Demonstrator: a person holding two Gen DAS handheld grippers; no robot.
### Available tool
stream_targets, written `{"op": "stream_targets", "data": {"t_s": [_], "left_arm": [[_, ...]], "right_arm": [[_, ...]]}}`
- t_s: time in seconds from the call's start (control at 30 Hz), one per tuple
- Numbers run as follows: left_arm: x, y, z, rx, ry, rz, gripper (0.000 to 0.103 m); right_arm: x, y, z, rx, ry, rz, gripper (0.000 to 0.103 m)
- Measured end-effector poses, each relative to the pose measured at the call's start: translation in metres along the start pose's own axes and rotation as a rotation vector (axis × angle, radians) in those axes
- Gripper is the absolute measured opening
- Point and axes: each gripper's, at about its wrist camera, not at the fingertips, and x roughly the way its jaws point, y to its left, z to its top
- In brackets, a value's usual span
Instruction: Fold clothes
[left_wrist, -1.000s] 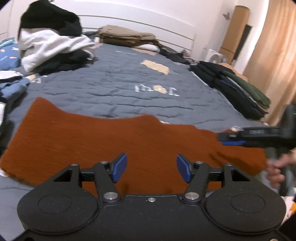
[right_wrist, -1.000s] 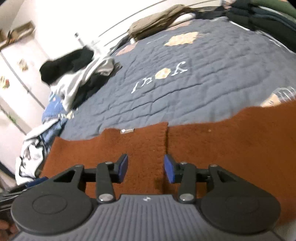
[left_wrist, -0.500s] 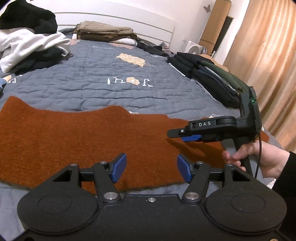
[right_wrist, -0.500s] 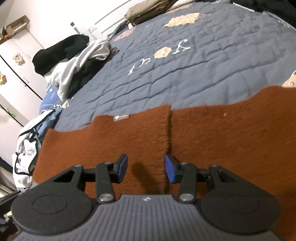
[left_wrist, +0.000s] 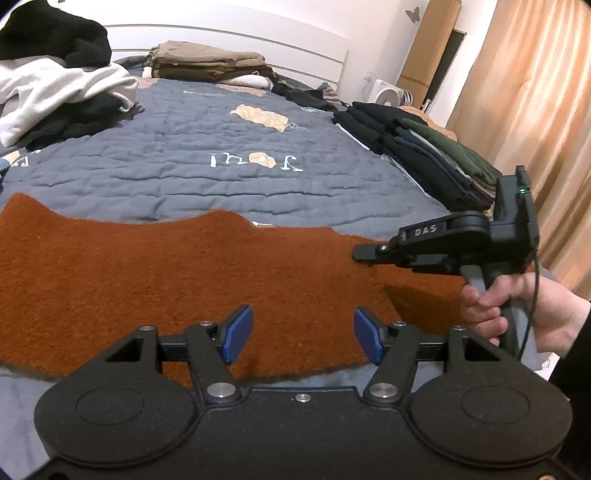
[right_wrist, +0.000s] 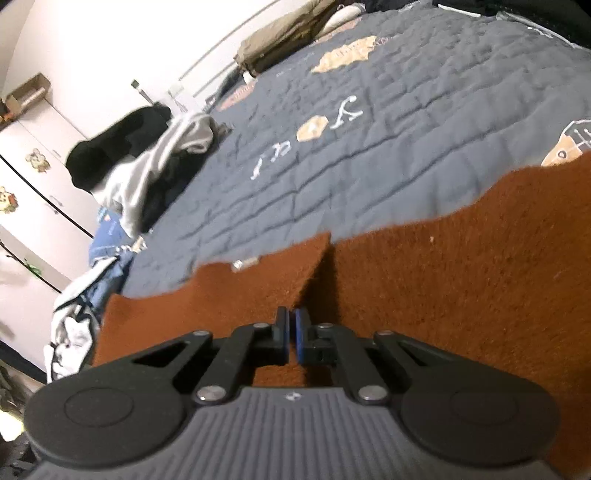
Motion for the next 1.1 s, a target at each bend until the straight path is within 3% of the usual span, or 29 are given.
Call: {"op": "stream_targets", "data": {"t_s": [0.23,0.5,0.6,0.73,0.83,0.97,1.1], "left_arm": [[0.006,-0.006,0.001,0.012,0.007,-0.001,0.06],[0.012,-0.011,0.002,0.017,0.012,-0.007,0.06],[0.013,-0.012,0.001,0.021,0.015,-0.005,0.06],[0.013,-0.009,0.0,0.011,0.018,0.003,0.06],[0.011,-0.007,0.0,0.005,0.013,0.003,0.06],[0.009,-0.006,0.0,0.004,0.011,0.003,0.06],[0.007,-0.004,0.0,0.002,0.008,0.005,0.06]], "right_arm": [[-0.02,-0.018,0.013,0.058,-0.048,-0.029,0.0],[-0.006,-0.012,0.004,-0.02,0.038,0.031,0.005],[0.006,-0.008,-0.003,-0.047,0.076,0.027,0.01],[0.017,-0.007,-0.01,-0.071,0.105,-0.016,0.025],[0.018,-0.007,-0.013,-0.046,0.102,-0.009,0.031],[0.021,-0.003,-0.015,-0.015,0.121,0.022,0.032],[0.019,-0.003,-0.01,-0.045,0.103,-0.039,0.032]]}}
